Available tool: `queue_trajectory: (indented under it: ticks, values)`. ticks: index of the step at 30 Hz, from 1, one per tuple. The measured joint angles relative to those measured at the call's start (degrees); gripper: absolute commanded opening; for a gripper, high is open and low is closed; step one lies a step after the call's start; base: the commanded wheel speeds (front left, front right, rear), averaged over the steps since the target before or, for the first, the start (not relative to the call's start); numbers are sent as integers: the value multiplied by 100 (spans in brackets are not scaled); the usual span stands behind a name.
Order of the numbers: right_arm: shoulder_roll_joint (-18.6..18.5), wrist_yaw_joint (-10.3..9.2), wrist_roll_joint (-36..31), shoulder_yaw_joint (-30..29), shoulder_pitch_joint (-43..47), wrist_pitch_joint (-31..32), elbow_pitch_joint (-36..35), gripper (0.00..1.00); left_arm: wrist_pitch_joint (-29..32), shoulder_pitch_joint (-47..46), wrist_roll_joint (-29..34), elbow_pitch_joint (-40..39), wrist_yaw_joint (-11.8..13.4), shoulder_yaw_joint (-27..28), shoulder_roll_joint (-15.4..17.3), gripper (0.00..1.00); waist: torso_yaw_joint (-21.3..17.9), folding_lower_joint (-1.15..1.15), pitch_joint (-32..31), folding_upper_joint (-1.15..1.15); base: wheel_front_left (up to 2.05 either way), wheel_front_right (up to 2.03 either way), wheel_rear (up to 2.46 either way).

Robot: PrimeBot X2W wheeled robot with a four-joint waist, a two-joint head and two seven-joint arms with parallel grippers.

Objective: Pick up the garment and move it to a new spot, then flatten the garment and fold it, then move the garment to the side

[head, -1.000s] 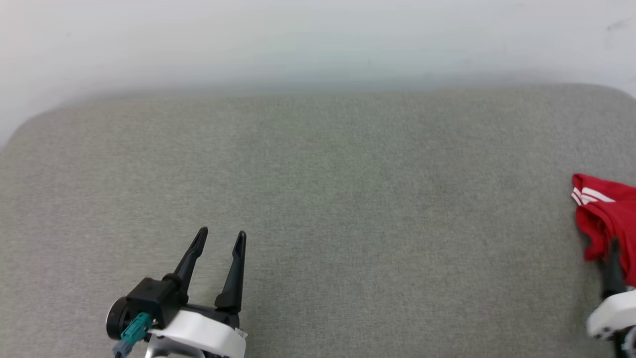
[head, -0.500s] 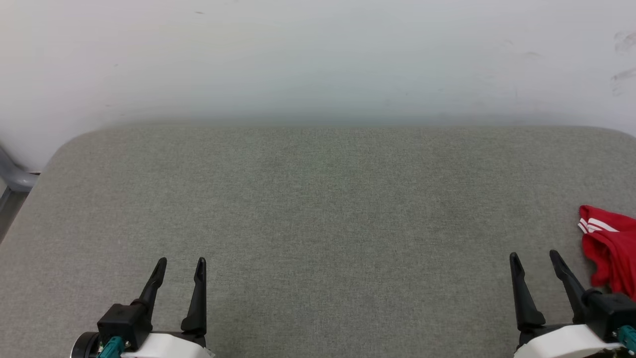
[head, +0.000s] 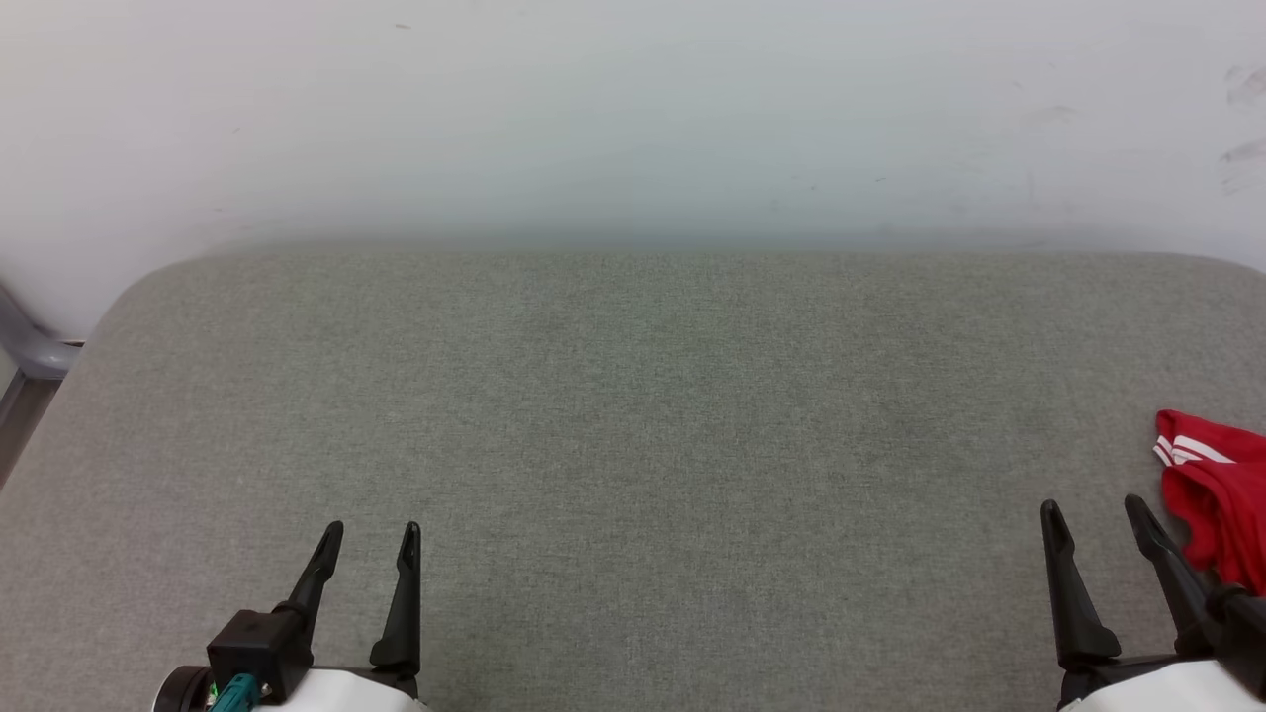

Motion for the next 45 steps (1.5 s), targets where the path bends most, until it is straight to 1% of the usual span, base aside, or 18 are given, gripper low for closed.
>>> queue_trajectory:
  ticks: [10, 11, 16, 30, 40, 41, 45]
  values:
    - [0, 0, 49, 27, 74, 134, -162, 100, 0, -1, 91, 59, -80, 55, -87, 100, 18, 0, 22, 0, 0, 0, 0]
    - [0, 0, 51, 31, 94, 136, -153, 0, 2, 1, 87, 82, -94, 54, -96, 0, 20, 0, 21, 0, 0, 0, 0]
    - [3, 0, 126, 63, 121, 138, 104, 0, 76, 82, -7, 338, -97, 25, -148, 0, 18, 0, 22, 0, 0, 0, 0]
    - [-48, 0, 1768, 154, -85, 138, 582, 0, 457, -24, -1457, 404, -121, 194, -215, 0, -6, 0, 30, 0, 0, 0, 0]
    - [-89, 0, 2767, 201, -317, 146, 881, 0, 683, -150, -2373, 435, -131, 310, -263, 0, -24, 0, 36, 0, 0, 0, 0]
    - [-89, 0, 2767, 201, -317, 146, 881, 0, 683, -150, -2373, 435, -131, 310, -263, 0, -24, 0, 36, 0, 0, 0, 0]
    - [-103, -1, 3133, 215, -385, 148, 981, 0, 783, -179, -2709, 453, -155, 346, -278, 0, -30, 0, 38, 0, 0, 0, 0]
